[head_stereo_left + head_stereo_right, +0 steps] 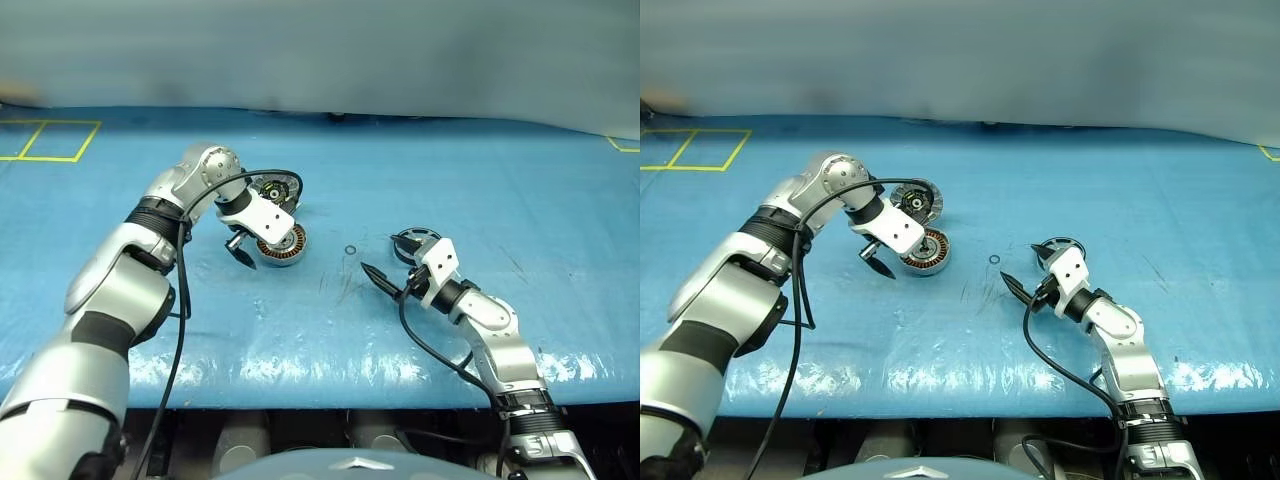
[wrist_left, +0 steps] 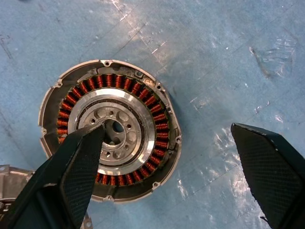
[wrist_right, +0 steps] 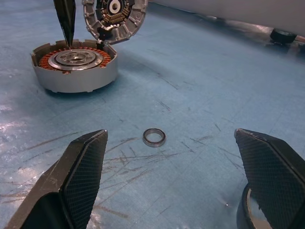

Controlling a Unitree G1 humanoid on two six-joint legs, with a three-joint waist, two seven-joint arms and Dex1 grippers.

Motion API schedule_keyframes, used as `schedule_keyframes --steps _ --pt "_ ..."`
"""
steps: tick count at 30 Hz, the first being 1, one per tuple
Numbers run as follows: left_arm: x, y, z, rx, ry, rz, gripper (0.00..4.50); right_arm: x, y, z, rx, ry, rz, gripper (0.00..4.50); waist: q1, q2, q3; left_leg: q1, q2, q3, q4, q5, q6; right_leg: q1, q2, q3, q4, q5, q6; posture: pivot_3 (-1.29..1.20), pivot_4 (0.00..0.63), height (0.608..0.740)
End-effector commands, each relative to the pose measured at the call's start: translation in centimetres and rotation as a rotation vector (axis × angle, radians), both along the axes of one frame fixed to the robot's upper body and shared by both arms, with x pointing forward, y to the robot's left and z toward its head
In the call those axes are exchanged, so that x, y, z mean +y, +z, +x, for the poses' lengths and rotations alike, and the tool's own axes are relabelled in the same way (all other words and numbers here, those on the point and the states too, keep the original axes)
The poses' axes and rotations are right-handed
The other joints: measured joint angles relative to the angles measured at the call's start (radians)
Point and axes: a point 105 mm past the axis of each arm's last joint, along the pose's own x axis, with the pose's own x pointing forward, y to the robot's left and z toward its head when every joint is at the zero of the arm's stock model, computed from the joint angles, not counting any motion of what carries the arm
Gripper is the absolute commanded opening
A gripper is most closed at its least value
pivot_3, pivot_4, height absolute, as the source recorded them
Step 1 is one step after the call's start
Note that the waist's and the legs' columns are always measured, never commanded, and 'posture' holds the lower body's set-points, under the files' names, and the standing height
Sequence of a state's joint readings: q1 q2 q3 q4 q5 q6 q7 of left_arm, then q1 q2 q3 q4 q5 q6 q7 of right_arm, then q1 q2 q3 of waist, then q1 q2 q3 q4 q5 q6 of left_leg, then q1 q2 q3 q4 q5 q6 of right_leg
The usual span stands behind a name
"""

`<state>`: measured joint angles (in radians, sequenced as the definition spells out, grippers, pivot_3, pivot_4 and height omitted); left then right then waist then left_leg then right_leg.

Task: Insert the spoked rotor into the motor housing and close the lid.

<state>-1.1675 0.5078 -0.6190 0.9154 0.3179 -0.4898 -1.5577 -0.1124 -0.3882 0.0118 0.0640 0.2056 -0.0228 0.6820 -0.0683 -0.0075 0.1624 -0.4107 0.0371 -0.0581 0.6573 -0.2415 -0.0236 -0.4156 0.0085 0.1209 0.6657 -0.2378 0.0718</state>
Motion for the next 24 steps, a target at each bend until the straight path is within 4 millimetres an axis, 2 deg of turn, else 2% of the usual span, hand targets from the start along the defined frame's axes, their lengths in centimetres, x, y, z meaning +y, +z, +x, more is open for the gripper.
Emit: schedule_keyframes --steps 1,16,24 --pt "0.3 -0.3 0.1 -0.002 0.014 0.003 4.50 0.0 1.7 0.0 -0.067 0.006 -0.001 4.46 0.000 0.000 0.000 0.000 0.000 0.000 0.001 0.000 0.000 0.000 0.000 0.000 0.000 0.000 0.000 0.00 0.150 0.740" --pt "0.0 -1.6 0.5 -0.012 0.062 -0.039 4.50 0.6 1.3 -0.3 -0.057 0.017 0.002 4.46 0.008 0.000 0.000 0.001 -0.001 -0.001 0.006 0.000 0.000 0.004 0.000 0.000 0.001 0.001 0.006 0.00 0.150 0.740" --pt "-0.4 1.4 1.7 -0.086 0.095 -0.153 4.50 0.6 1.0 -0.6 -0.045 0.012 0.009 4.46 0.006 0.000 0.000 0.000 -0.001 -0.001 0.006 0.000 0.000 0.003 0.000 0.000 0.001 0.001 0.005 0.00 0.150 0.740"
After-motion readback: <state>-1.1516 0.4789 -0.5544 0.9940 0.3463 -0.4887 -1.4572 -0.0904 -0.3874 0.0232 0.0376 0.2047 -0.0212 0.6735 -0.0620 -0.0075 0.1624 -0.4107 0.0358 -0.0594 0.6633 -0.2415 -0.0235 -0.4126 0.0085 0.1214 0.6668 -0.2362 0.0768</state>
